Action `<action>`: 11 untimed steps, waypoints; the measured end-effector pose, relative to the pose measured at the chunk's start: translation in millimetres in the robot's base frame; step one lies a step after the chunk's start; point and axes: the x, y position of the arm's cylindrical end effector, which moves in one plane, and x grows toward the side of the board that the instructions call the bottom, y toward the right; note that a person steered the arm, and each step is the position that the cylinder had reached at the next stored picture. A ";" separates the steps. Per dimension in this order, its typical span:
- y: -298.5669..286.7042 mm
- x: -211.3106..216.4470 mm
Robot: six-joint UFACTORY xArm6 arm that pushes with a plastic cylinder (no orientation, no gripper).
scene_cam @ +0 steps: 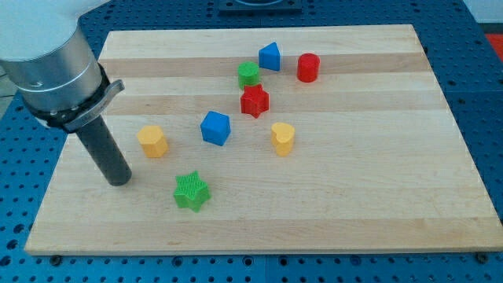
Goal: Move the green star towards left center
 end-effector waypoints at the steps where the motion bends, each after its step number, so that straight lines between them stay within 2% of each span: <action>1: 19.4 79.2; 2: 46.7 86.0; 4: 180.4 63.8; 6: 102.5 9.9; 7: 40.8 2.7; 8: 37.6 31.3; 9: 37.2 40.8; 10: 14.4 41.5; 11: -11.9 12.8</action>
